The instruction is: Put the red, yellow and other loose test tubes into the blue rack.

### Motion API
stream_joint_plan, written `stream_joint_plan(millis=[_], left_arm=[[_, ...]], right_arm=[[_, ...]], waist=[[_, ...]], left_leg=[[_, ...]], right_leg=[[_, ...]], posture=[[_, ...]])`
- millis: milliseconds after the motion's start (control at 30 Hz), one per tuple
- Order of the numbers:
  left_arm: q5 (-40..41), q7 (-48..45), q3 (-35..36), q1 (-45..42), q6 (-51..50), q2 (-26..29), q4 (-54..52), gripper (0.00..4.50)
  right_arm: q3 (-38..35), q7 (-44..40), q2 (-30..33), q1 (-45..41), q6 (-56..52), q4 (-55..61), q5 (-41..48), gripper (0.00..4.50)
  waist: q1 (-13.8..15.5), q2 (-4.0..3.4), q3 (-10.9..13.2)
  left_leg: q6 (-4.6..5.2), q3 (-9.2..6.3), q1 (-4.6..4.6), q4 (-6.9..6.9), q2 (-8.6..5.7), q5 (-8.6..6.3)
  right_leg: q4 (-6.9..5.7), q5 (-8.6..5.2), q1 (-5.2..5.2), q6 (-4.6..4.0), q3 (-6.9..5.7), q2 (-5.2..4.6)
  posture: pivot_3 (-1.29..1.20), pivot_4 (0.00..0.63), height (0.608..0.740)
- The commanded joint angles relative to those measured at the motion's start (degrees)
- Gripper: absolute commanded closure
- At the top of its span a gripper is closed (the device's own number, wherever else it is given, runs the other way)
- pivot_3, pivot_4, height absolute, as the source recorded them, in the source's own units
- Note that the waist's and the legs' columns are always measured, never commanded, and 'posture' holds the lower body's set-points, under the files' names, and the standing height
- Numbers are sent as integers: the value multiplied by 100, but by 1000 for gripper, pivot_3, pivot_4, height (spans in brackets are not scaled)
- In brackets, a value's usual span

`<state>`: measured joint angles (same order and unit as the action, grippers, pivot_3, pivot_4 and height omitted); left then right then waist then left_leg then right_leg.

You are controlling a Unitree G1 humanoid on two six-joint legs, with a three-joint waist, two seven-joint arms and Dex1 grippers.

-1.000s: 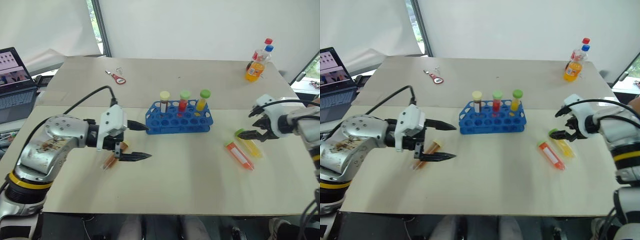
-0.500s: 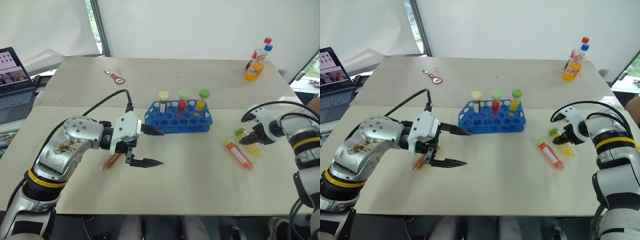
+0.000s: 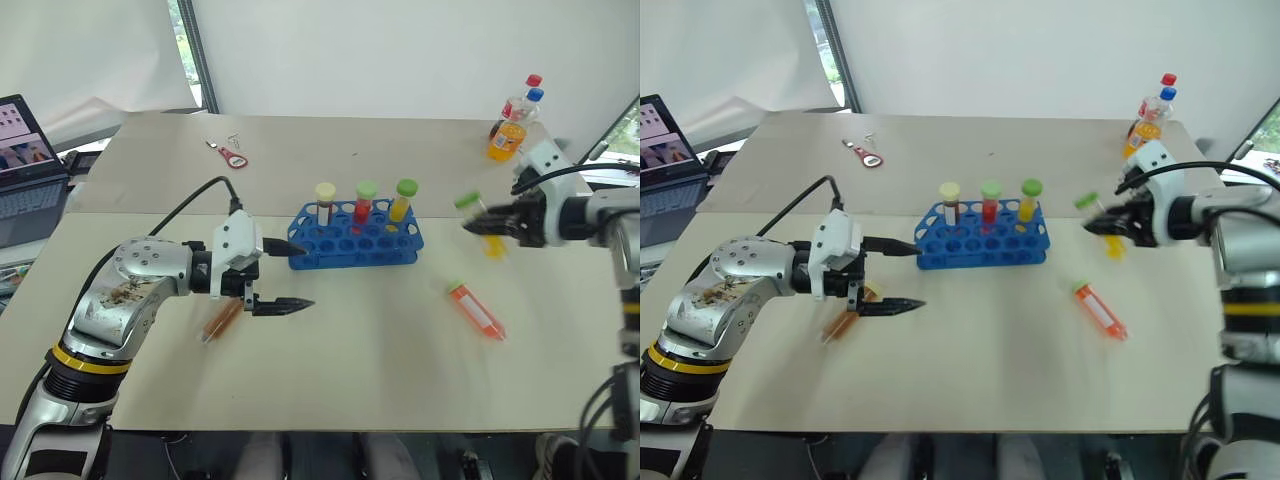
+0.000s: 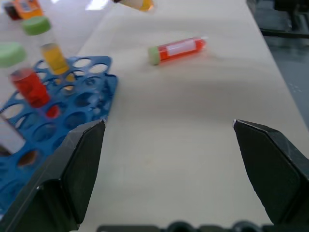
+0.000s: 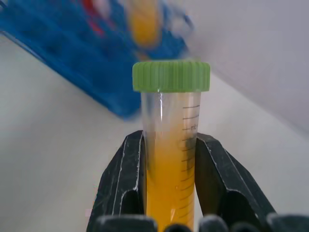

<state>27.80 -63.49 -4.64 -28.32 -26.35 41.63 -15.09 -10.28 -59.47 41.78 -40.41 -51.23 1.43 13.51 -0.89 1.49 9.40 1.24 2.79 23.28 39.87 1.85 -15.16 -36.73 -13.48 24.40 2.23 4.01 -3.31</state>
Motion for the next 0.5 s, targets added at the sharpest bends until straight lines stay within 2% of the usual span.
stream_joint_plan(millis=[33,200,400,500], left_arm=[[-14,179,250,-2,220,-107,-29,0],[-17,299,195,9,226,-241,-52,0],[-12,331,100,25,81,-300,-242,0],[-19,339,87,73,71,-316,-298,0]], right_arm=[[-506,927,-639,446,360,1055,317,3514],[-540,2358,-1821,675,1310,1054,151,3514],[-92,3148,-2402,906,2954,104,-391,3515],[-7,3299,-2517,922,3329,-266,-432,3516]], waist=[[12,-1,1],[55,-2,2],[14,-2,1],[-10,-4,2]], left_leg=[[-1,-8,2,4,-5,0],[-7,2,7,21,-18,4],[-8,8,1,8,-16,5],[-8,11,2,3,-16,5]], right_leg=[[-1,0,3,0,2,-4],[-3,5,-1,9,2,-14],[-3,5,-1,7,-1,-9],[-4,5,1,6,1,-10]], posture=[[0,150,740],[0,150,740],[0,150,740],[0,150,740]])
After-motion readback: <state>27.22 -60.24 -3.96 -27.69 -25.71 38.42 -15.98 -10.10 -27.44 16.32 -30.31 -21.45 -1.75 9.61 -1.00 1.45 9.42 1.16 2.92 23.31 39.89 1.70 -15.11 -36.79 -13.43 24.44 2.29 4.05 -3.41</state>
